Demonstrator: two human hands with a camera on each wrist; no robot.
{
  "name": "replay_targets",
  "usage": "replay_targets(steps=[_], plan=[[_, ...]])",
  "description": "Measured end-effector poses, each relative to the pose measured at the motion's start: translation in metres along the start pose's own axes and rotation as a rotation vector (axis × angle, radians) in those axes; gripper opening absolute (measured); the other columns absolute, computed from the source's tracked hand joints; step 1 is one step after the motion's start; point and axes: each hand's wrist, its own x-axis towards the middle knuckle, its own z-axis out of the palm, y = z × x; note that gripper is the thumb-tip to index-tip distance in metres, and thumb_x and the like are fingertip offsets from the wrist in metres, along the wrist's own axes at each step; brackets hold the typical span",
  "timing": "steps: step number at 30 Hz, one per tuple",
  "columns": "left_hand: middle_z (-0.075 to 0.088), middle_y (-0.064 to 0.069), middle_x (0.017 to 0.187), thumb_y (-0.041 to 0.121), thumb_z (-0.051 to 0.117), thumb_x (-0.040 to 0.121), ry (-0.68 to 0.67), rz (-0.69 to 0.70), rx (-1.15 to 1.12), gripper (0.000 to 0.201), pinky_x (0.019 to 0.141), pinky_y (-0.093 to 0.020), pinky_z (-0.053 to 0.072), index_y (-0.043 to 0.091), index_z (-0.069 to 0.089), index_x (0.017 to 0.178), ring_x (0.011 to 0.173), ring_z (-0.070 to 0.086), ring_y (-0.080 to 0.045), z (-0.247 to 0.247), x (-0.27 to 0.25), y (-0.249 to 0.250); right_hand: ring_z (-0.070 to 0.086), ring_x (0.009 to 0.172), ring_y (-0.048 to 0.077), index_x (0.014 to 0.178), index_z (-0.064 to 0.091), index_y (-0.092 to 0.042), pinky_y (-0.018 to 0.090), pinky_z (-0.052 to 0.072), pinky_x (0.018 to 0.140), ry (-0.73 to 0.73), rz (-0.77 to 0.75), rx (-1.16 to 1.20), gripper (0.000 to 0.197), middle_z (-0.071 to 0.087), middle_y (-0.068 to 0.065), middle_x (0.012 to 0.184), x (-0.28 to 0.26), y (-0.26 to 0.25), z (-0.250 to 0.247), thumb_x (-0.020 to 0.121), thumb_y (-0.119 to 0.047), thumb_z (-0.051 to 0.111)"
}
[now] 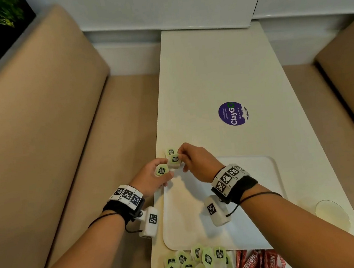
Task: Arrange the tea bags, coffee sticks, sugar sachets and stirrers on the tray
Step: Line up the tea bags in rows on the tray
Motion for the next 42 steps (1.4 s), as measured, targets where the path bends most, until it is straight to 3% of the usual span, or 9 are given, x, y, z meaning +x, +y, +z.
replay_targets(steps=[5,10,17,20,23,30,36,39,42], plan=[[0.064,0.009,0.058,0.019,0.076,0.089,0.107,0.016,-0.018,0.010,0.048,-0.020,0.042,0.014,0.069,0.095,0.048,0.053,-0.004,0.004,0.004,0.003,0.069,0.073,0.013,0.101,0.053,-0.018,0.030,0.055,0.073,-0.047,0.029,0.021,0.019,0.071,0.001,0.092,-0.003,0.007,0.004,0.108,-0.027,0.039],[0.061,0.004,0.055,0.014,0.072,0.091,0.130,0.016,-0.003,0.006,0.048,-0.023,0.039,0.014,0.068,0.088,0.045,0.051,-0.006,0.005,0.010,0.000,0.065,0.064,0.010,0.107,0.056,-0.017,0.025,0.051,0.067,-0.016,0.142,0.157,0.016,0.073,0.000,0.084,-0.005,0.013,0.012,0.105,-0.031,0.049],[0.062,0.006,0.054,0.015,0.073,0.090,0.142,0.010,0.010,0.007,0.049,-0.023,0.040,0.016,0.068,0.085,0.046,0.053,-0.007,0.005,0.016,-0.003,0.060,0.061,0.012,0.082,0.060,-0.015,0.027,0.051,0.066,-0.022,0.185,0.133,0.029,0.070,0.001,0.078,-0.006,0.024,0.034,0.103,-0.034,0.054],[0.064,0.008,0.058,0.018,0.075,0.089,0.203,0.011,0.045,0.007,0.053,-0.026,0.045,0.021,0.071,0.085,0.052,0.056,-0.012,0.002,0.020,-0.009,0.064,0.066,0.016,0.083,0.065,-0.010,0.036,0.055,0.074,0.065,0.238,0.190,0.029,0.072,0.005,0.078,0.000,0.025,0.038,0.103,-0.029,0.054],[0.066,0.002,0.066,0.020,0.077,0.087,0.263,0.014,0.079,0.007,0.059,-0.030,0.049,0.020,0.071,0.083,0.057,0.057,-0.016,-0.003,0.024,-0.014,0.066,0.064,0.016,0.082,0.069,-0.005,0.035,0.057,0.075,0.098,0.316,0.216,0.031,0.074,0.007,0.076,0.008,0.027,0.043,0.102,-0.026,0.056],[0.074,-0.006,0.088,-0.001,0.078,0.080,0.264,-0.021,0.104,0.025,0.082,-0.040,0.058,0.023,0.070,0.085,0.077,0.067,-0.018,-0.006,0.028,-0.017,0.059,0.053,0.014,0.076,0.072,-0.006,0.029,0.054,0.063,0.079,0.422,0.277,0.033,0.069,0.002,0.064,0.017,0.023,0.060,0.100,-0.025,0.059],[0.065,0.006,0.076,-0.005,0.077,0.078,0.223,0.006,0.156,0.032,0.070,-0.026,0.051,0.025,0.068,0.085,0.066,0.060,-0.008,-0.002,0.032,-0.014,0.063,0.054,0.016,0.066,0.069,-0.011,0.032,0.057,0.069,0.082,0.441,0.213,0.036,0.065,-0.001,0.056,0.021,0.021,0.062,0.096,-0.031,0.063],[0.071,0.005,0.088,0.002,0.080,0.076,0.222,0.044,0.248,0.029,0.068,-0.020,0.052,0.027,0.070,0.086,0.077,0.067,-0.013,-0.001,0.033,-0.015,0.067,0.070,0.020,0.078,0.063,-0.019,0.034,0.054,0.070,0.145,0.420,0.138,0.023,0.068,-0.002,0.071,0.019,0.021,0.057,0.090,-0.037,0.068],[0.070,0.004,0.105,0.005,0.080,0.076,0.201,0.055,0.343,0.029,0.084,-0.021,0.050,0.029,0.072,0.089,0.098,0.066,-0.013,0.000,0.035,-0.013,0.064,0.081,0.025,0.094,0.055,-0.024,0.033,0.049,0.068,0.160,0.382,-0.008,0.011,0.068,0.001,0.089,0.016,0.023,0.047,0.095,-0.033,0.061]])
